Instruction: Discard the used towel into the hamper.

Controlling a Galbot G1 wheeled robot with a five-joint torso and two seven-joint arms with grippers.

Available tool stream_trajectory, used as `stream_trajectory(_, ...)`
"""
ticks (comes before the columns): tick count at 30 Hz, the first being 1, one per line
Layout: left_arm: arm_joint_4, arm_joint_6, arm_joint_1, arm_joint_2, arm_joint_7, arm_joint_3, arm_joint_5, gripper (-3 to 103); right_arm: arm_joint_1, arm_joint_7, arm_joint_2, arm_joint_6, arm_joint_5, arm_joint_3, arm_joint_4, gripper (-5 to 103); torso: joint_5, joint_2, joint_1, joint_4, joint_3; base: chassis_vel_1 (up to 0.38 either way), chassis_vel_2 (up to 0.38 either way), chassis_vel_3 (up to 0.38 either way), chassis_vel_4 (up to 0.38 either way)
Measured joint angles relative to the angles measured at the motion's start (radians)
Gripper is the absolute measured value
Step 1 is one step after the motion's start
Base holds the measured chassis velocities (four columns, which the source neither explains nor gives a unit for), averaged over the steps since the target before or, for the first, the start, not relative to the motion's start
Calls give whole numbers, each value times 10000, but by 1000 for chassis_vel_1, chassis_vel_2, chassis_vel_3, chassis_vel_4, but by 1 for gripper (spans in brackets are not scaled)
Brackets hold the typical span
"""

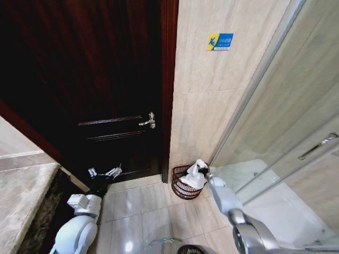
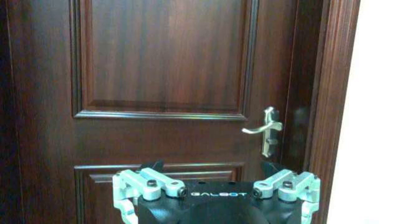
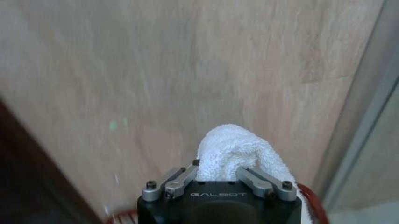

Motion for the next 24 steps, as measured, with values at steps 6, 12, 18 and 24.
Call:
stream_trajectory(6, 0, 0, 0, 0, 0, 0, 0, 100, -49, -231, 109, 13, 520, 146, -184, 10, -1, 0, 0, -4, 0, 0, 0, 0, 0)
stream_trajectory(12, 0, 0, 0, 0, 0, 0, 0, 100, -606, -332, 161, -325, -2, 244, -151, 10, 1, 0, -2, -7, 0, 0, 0, 0, 0)
stream_trajectory(18, 0, 0, 0, 0, 0, 0, 0, 100, -764, -406, 185, -317, -300, 241, 42, 10, -1, 0, -1, -2, -1, 0, 0, 0, 0)
stream_trajectory(24, 0, 0, 0, 0, 0, 0, 0, 100, -790, -503, 200, -204, -754, 284, 31, 10, 0, 1, -3, -3, -1, 0, 0, 0, 0)
